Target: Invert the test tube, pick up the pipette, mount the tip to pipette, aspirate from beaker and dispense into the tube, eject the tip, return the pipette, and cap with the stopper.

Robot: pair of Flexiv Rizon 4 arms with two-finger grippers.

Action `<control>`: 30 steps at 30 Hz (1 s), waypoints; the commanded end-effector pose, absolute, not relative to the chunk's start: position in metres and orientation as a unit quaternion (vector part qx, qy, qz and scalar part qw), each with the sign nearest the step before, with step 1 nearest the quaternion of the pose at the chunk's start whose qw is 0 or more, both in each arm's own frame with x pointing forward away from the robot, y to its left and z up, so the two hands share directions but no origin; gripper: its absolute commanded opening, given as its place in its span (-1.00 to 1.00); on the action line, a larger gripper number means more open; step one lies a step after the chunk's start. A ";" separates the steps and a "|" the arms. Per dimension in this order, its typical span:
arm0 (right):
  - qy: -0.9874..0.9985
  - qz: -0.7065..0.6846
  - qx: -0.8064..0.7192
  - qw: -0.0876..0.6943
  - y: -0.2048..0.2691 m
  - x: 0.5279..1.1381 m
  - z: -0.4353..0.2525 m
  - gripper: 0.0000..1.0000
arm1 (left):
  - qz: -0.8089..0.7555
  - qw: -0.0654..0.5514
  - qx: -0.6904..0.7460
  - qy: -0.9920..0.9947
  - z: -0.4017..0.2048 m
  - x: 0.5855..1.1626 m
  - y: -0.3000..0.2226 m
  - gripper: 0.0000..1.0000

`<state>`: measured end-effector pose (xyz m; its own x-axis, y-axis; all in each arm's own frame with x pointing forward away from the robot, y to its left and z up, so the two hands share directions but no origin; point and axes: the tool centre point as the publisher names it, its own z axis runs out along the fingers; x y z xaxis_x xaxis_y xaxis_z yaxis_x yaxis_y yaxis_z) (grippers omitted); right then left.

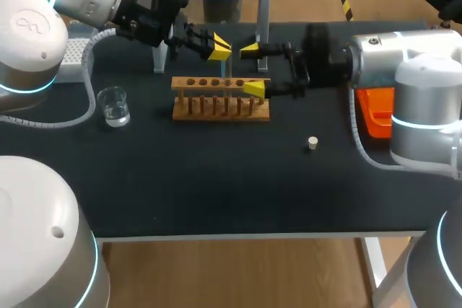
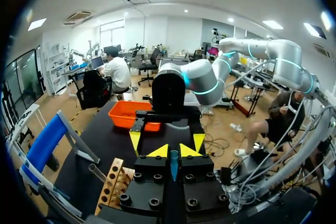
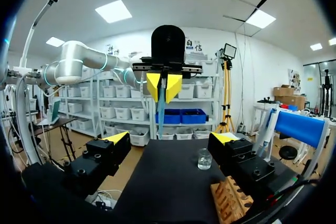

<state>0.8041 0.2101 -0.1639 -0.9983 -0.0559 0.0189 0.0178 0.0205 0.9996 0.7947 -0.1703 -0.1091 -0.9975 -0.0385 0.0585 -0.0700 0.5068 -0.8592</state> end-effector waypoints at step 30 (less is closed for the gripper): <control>-0.705 -0.709 0.011 0.025 0.249 0.792 -0.148 1.00 | 0.495 0.017 0.031 -0.868 -0.109 0.795 -0.169 -1.00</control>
<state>0.7896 0.2453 -0.1474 -0.9986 -0.0489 0.0189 0.0192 -0.0059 0.9998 0.7947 -0.1703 -0.1091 -0.9975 -0.0385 0.0584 -0.0699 0.5067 -0.8593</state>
